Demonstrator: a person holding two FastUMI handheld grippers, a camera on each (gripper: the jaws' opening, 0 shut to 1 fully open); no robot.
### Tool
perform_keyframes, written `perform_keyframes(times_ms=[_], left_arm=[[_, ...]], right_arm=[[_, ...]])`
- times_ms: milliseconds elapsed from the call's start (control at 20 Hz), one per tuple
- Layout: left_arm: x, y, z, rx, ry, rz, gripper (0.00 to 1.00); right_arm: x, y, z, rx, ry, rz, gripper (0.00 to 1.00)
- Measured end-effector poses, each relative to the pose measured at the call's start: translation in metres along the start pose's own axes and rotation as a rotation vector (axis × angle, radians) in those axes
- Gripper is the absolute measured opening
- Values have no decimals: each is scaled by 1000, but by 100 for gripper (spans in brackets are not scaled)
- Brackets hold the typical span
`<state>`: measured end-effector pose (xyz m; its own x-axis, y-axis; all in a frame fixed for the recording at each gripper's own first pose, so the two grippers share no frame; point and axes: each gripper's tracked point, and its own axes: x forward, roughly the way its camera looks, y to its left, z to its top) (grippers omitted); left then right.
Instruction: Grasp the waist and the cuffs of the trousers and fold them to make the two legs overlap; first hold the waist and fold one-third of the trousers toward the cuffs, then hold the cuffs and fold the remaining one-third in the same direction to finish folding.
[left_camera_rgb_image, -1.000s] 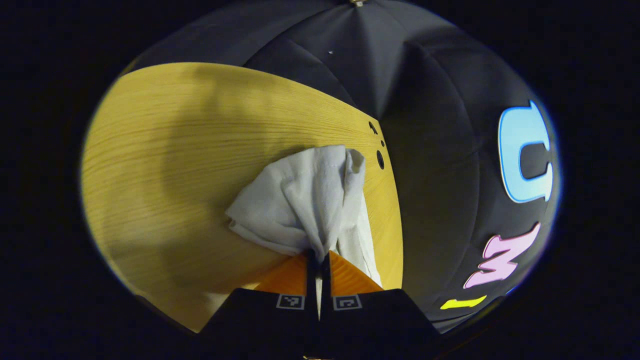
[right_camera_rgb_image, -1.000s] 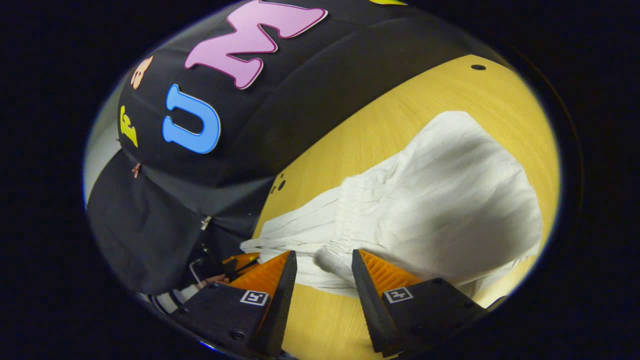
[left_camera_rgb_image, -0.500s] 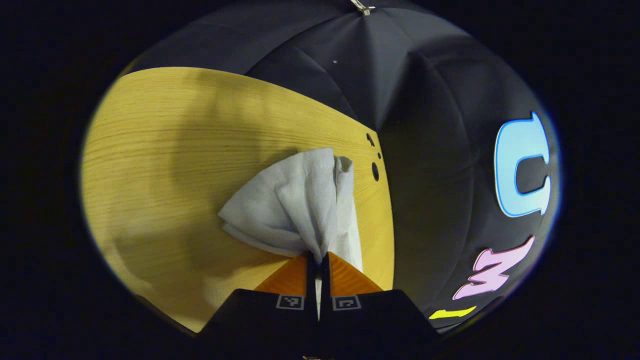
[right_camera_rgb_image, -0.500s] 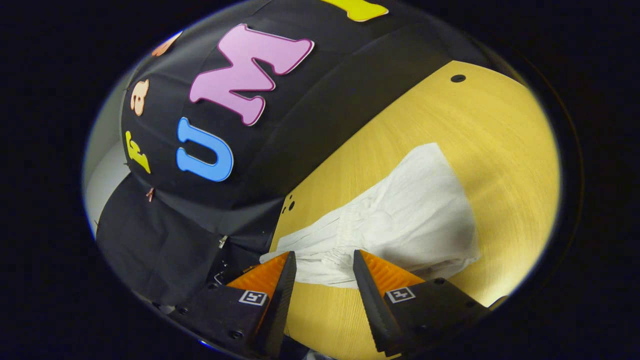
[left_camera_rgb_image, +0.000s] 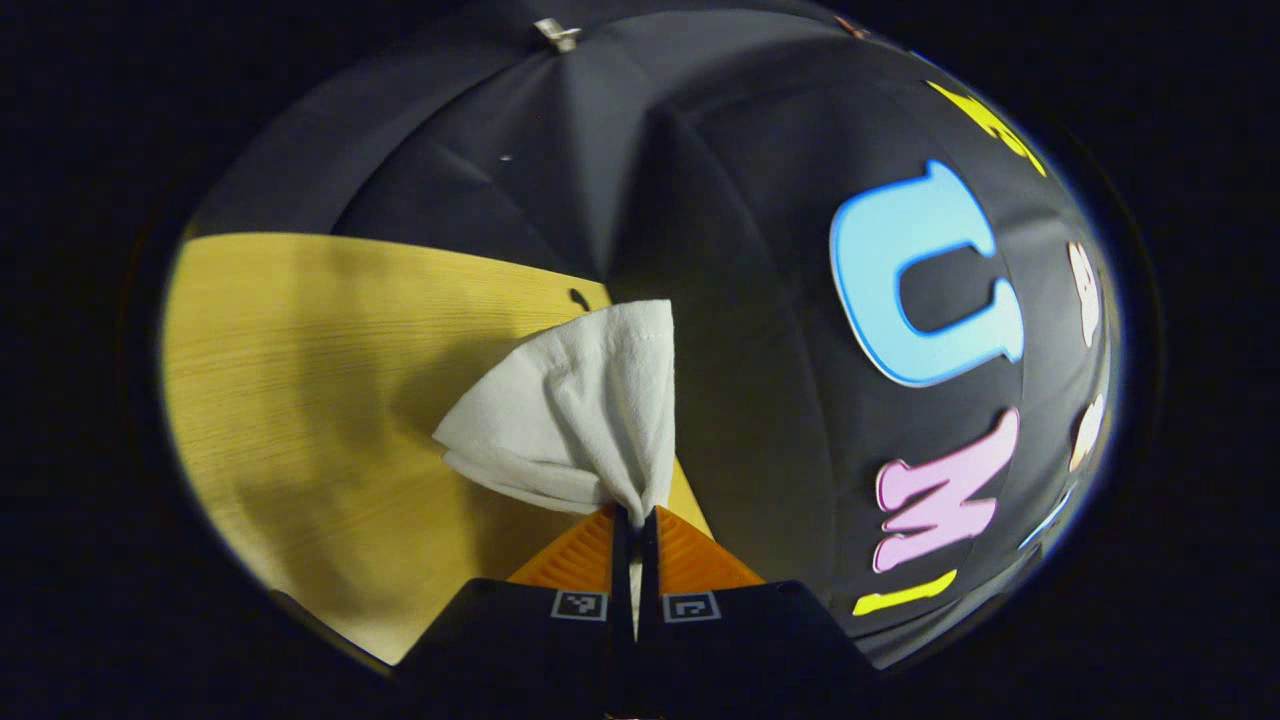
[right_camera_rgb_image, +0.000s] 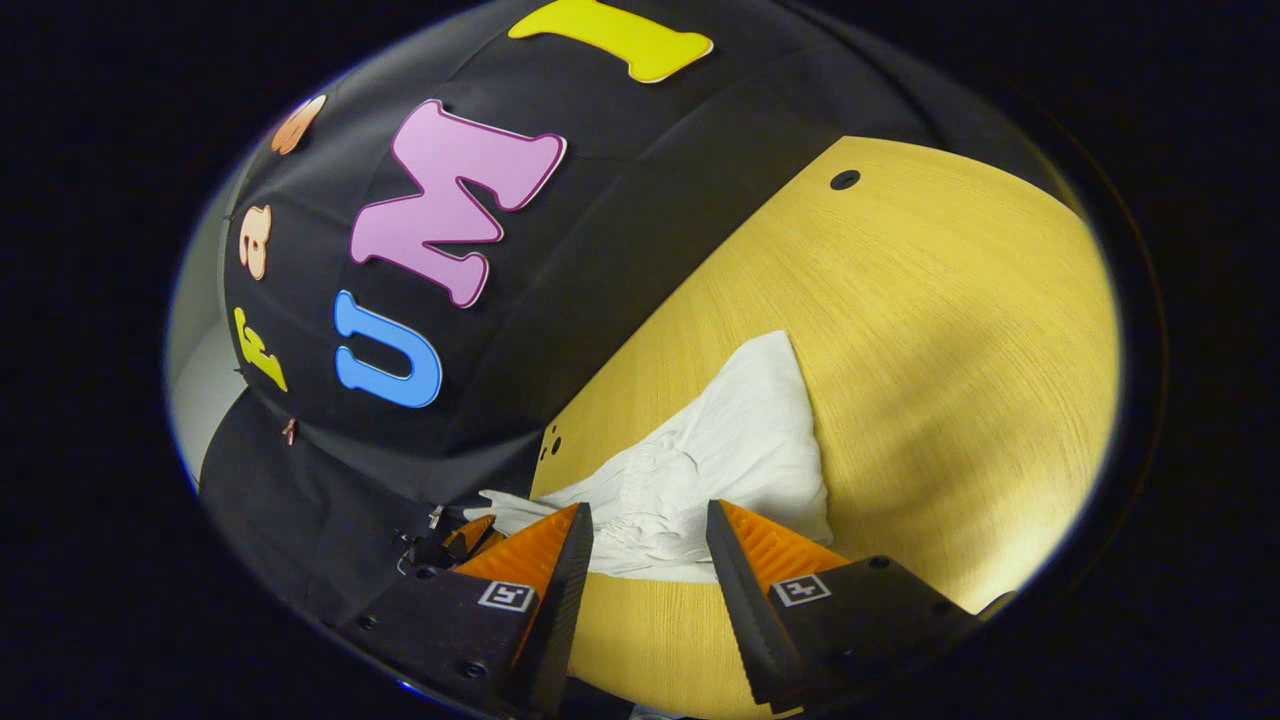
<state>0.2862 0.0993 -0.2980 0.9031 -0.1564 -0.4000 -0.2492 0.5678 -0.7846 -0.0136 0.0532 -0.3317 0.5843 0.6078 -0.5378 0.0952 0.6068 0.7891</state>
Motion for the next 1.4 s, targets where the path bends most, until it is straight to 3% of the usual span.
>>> perform_keyframes(times_ms=[350,600,750,900,1100,1400], left_arm=[[14,-95,-61,248,89,-152,6],[22,-142,-141,488,206,-226,6],[22,-160,-195,559,280,-259,6],[21,-157,-250,650,359,-263,6],[23,-137,-310,846,443,-237,6],[31,-117,-323,1115,501,-204,6]], right_arm=[[-16,-20,19,29,-14,-23,71],[-27,-33,39,59,-43,-36,71],[-42,-42,51,53,-54,-50,71],[-58,-53,67,63,-78,-62,71],[-75,-68,74,56,-75,-86,71],[-92,-87,90,85,-97,-101,71]])
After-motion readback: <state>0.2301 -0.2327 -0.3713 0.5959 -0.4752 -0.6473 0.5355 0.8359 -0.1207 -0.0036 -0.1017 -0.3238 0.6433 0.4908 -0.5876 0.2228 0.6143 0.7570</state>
